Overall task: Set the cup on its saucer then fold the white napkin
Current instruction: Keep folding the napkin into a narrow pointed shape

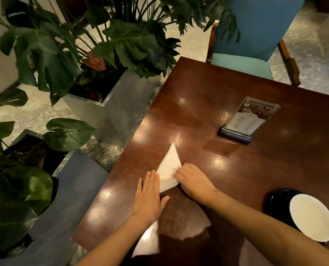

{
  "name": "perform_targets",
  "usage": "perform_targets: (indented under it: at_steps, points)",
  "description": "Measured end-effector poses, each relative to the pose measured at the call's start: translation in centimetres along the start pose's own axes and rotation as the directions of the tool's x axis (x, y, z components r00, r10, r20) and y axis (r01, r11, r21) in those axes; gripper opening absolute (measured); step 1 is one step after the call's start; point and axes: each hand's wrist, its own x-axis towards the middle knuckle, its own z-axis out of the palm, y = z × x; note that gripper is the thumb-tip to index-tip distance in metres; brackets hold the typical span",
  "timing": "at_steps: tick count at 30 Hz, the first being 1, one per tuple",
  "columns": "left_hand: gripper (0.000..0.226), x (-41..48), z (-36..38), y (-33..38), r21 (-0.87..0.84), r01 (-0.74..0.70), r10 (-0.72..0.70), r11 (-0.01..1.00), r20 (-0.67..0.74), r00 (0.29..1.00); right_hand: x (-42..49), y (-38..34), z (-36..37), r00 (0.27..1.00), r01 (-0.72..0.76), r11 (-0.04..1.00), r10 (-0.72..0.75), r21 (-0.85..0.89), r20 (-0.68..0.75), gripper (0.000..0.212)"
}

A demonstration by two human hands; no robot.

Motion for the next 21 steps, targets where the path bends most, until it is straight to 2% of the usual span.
perform_targets:
  at_steps: [2,4,7,9,10,11,14,16,17,19,21]
  points:
    - [0.061,0.5,-0.8,0.4,-0.096,0.026,-0.026,0.995,0.001,1.000,1.0,0.3,-1.4,0.993,-0.107,0.976,0.112,0.188,-0.020,0.023]
    - [0.048,0.7,-1.4,0.3,-0.367,0.022,-0.042,0.930,-0.046,0.998,1.9,0.4,-3.2,0.970,-0.212,0.902,0.240,0.377,-0.028,0.027]
    - [0.033,-0.1,-2.7,0.2,-0.727,0.054,-0.134,0.684,-0.052,0.990,2.9,0.2,-5.2,0.922,-0.319,0.747,0.386,0.583,0.010,0.029]
    - [0.023,-0.8,-3.6,0.8,-0.885,0.153,-0.144,0.439,0.099,0.985,3.1,-0.2,-5.3,0.898,-0.366,0.715,0.439,0.596,0.025,0.029]
    - [0.018,-1.1,-3.9,1.1,-0.912,0.219,-0.128,0.346,0.185,0.974,3.2,-0.4,-5.0,0.894,-0.388,0.724,0.445,0.570,0.042,0.029]
    - [0.016,-1.3,-3.9,1.3,-0.911,0.276,-0.120,0.307,0.250,0.961,3.2,-0.5,-4.3,0.893,-0.411,0.738,0.445,0.536,0.071,0.029]
    - [0.017,-2.0,-2.9,1.1,-0.870,0.410,-0.183,0.274,0.371,0.910,3.3,-0.7,-1.7,0.867,-0.497,0.762,0.455,0.415,0.203,0.031]
    - [0.016,-2.2,-2.2,0.9,-0.842,0.456,-0.281,0.287,0.381,0.881,3.3,-0.7,-0.1,0.820,-0.570,0.770,0.513,0.287,0.252,0.033]
    - [0.016,-2.2,-2.0,0.9,-0.829,0.462,-0.327,0.315,0.362,0.873,3.4,-0.8,0.3,0.791,-0.610,0.757,0.563,0.235,0.239,0.034]
    - [0.017,-2.0,-1.8,1.3,-0.817,0.461,-0.383,0.347,0.326,0.864,4.0,-1.8,0.6,0.756,-0.654,0.715,0.630,0.248,0.179,0.035]
    - [0.015,-1.8,-1.8,1.6,-0.827,0.472,-0.418,0.305,0.329,0.846,4.7,-3.7,0.9,0.807,-0.589,0.756,0.568,0.285,0.162,0.039]
